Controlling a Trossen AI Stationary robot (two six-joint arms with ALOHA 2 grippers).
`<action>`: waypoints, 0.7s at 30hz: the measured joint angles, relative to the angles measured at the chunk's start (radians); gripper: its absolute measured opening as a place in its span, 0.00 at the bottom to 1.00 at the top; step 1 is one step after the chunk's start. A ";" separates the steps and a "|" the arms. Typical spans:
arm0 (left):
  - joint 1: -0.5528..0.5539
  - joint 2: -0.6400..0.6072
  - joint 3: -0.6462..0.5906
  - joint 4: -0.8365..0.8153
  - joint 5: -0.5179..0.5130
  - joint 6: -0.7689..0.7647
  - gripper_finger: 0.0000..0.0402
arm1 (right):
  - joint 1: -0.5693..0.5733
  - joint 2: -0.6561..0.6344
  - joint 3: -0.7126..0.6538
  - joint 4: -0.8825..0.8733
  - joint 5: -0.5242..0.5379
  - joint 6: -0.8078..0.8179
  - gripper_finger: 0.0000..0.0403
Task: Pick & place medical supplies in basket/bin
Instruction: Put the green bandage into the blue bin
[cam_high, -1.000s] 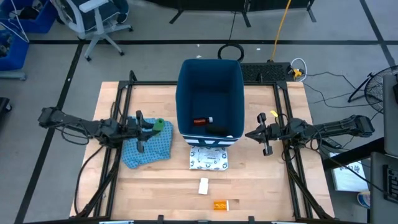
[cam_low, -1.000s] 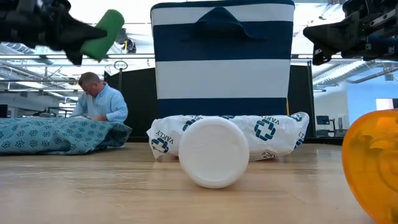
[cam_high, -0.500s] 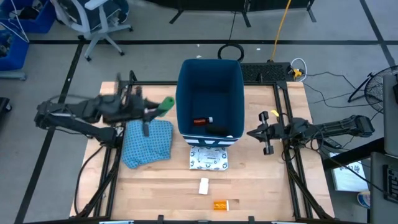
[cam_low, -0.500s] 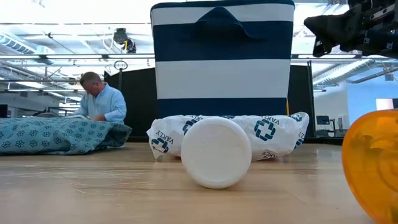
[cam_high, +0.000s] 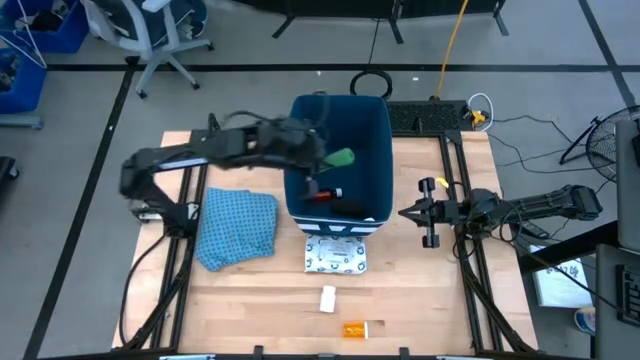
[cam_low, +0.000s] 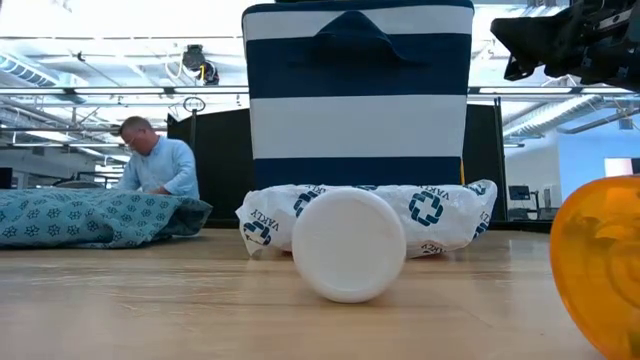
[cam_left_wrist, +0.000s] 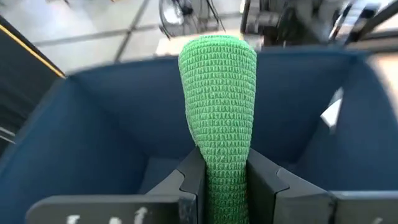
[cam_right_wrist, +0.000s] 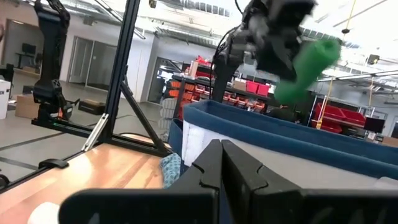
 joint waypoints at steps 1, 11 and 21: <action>0.010 0.032 0.011 0.000 0.014 0.007 0.18 | 0.000 0.000 0.000 0.000 0.001 0.000 0.00; 0.091 0.292 0.083 0.003 0.095 0.026 0.18 | 0.000 0.000 0.000 -0.015 0.003 -0.004 0.00; 0.090 0.435 0.080 -0.011 0.221 0.019 0.18 | 0.000 0.000 0.000 -0.038 0.003 -0.003 0.00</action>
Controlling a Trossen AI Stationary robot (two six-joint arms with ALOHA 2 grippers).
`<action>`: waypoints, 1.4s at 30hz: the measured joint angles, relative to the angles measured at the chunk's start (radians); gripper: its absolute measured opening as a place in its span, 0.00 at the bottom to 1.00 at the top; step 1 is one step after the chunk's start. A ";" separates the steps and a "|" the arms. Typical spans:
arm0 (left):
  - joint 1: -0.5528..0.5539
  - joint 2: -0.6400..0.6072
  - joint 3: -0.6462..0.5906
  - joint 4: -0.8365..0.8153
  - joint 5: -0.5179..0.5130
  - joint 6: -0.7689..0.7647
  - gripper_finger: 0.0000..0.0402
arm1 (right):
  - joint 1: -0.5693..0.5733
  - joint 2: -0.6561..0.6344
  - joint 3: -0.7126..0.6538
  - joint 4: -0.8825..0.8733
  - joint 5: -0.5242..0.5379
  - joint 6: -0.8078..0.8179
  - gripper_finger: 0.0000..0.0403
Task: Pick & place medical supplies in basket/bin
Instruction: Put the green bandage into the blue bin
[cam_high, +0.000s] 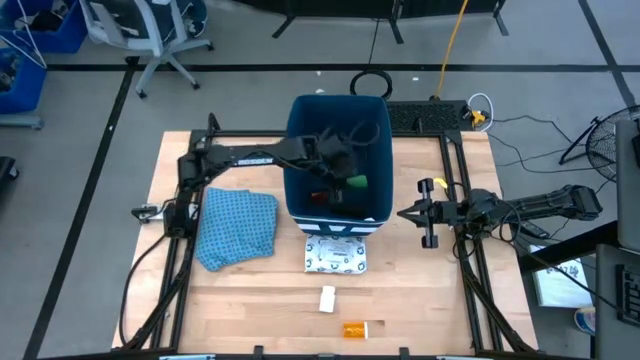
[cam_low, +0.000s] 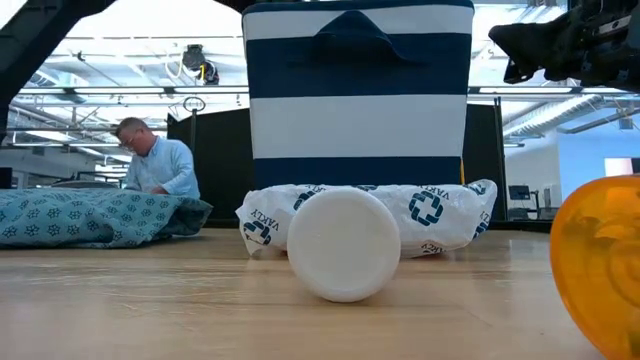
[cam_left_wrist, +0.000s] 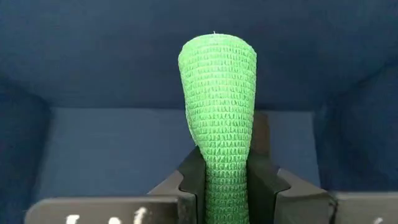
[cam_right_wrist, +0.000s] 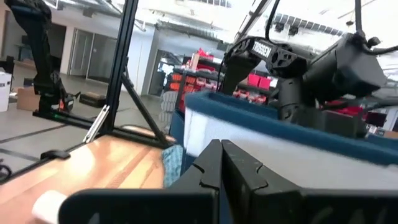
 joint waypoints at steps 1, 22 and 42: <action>-0.006 0.017 0.000 -0.003 0.003 0.001 0.18 | 0.000 0.001 0.000 -0.005 0.000 0.000 0.00; -0.050 0.191 0.003 -0.004 0.056 0.063 0.18 | 0.000 0.001 0.000 -0.023 -0.003 0.029 0.00; -0.052 -0.153 -0.003 0.001 -0.042 0.165 0.64 | 0.000 0.001 0.000 -0.023 -0.004 0.028 0.00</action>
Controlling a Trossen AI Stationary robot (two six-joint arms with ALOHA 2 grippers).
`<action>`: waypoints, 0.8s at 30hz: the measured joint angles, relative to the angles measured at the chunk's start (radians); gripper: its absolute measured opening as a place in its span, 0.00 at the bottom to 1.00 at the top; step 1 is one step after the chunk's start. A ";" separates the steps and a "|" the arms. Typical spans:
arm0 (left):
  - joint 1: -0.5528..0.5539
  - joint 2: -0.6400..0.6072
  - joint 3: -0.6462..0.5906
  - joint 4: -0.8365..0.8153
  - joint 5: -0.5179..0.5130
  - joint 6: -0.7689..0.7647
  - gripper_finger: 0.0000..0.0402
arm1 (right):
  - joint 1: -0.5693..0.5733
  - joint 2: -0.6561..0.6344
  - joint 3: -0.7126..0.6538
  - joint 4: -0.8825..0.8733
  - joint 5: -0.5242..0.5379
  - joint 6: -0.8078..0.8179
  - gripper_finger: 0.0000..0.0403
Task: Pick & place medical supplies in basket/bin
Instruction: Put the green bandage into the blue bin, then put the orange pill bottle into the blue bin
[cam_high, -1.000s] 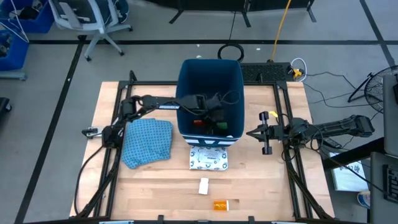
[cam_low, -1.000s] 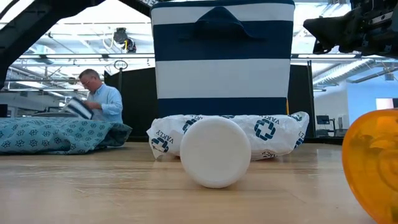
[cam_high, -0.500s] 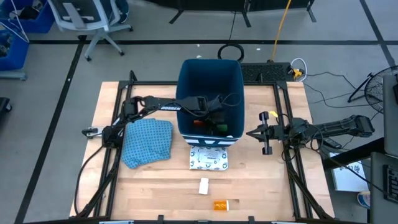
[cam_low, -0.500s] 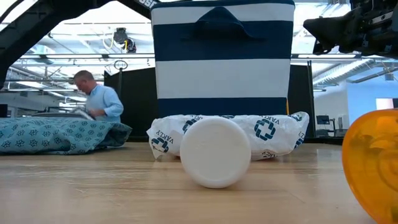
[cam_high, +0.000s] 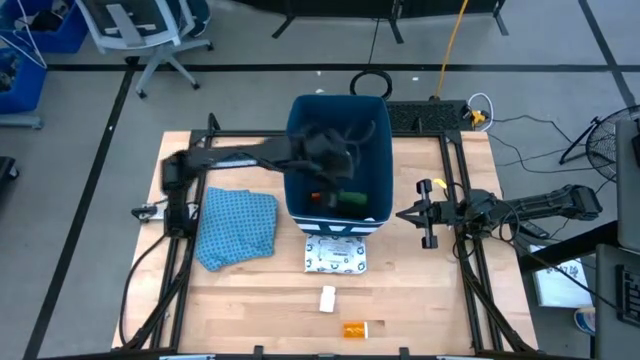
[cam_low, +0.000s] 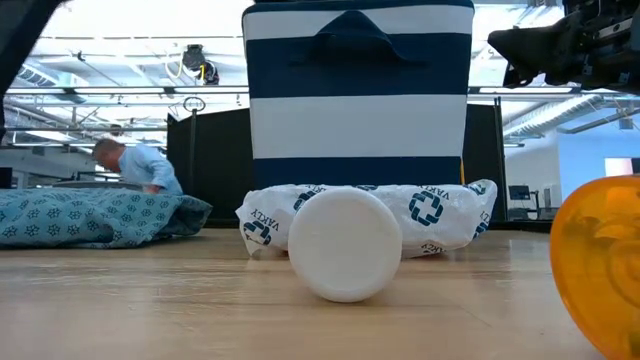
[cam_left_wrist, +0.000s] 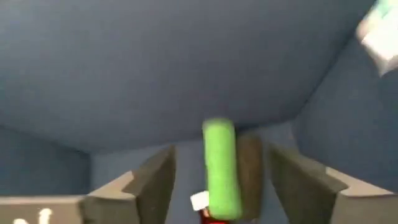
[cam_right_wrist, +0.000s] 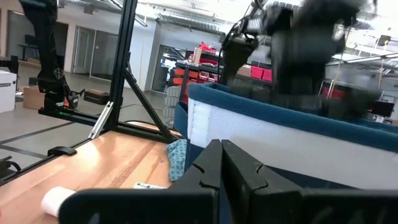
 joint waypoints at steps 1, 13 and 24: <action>-0.002 -0.037 0.000 0.006 0.001 0.000 0.66 | 0.000 0.000 0.000 0.000 0.000 0.000 0.00; -0.034 -0.460 -0.006 -0.186 0.004 -0.017 0.55 | 0.000 0.000 0.000 0.000 0.000 0.001 0.00; -0.099 -0.831 -0.472 0.008 0.078 -0.062 0.02 | 0.000 0.000 0.000 0.008 0.000 0.035 0.00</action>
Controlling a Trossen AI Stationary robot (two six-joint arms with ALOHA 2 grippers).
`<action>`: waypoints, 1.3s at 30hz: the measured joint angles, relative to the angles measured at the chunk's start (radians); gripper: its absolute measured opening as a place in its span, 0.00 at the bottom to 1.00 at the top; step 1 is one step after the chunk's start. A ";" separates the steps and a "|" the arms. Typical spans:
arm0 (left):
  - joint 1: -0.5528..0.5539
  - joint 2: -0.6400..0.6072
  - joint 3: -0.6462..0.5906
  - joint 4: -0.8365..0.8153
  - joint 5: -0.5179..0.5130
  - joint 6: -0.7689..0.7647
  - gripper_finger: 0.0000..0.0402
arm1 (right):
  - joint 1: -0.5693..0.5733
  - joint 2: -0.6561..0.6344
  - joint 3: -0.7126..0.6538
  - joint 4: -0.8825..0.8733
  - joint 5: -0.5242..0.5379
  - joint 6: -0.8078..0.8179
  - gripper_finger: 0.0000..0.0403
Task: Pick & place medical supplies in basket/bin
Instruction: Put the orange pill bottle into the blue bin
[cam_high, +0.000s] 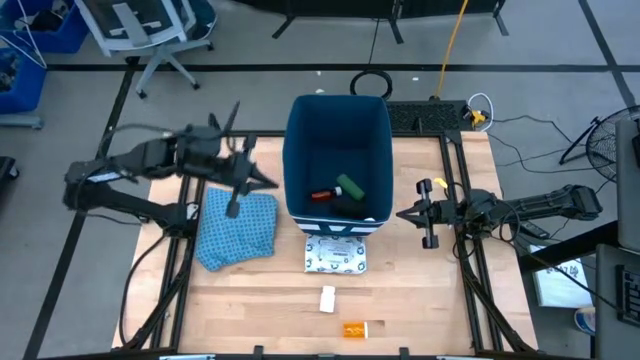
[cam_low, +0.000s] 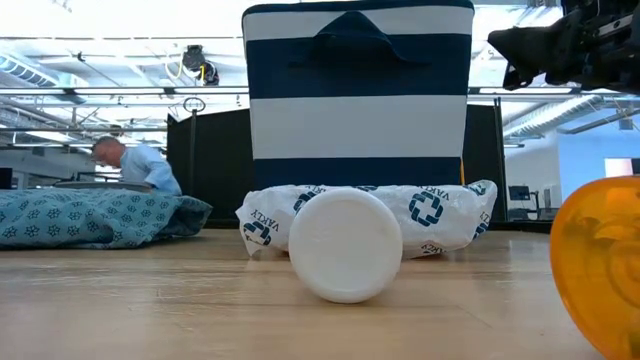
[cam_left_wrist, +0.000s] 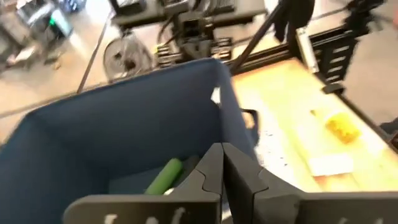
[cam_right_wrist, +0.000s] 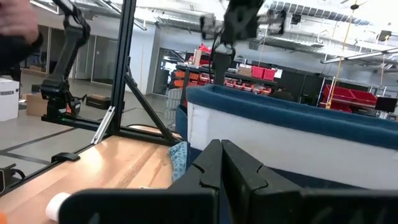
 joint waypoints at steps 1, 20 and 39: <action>-0.005 -0.041 -0.067 0.054 0.005 -0.011 0.02 | 0.000 0.000 0.000 0.003 0.000 0.000 0.00; -0.059 -0.689 -1.034 0.823 -0.032 -0.182 0.00 | 0.000 0.000 0.000 0.000 -0.005 -0.001 0.00; -0.058 -0.700 -1.293 1.061 -0.143 -0.149 0.02 | 0.000 0.001 0.000 0.006 -0.004 -0.002 0.00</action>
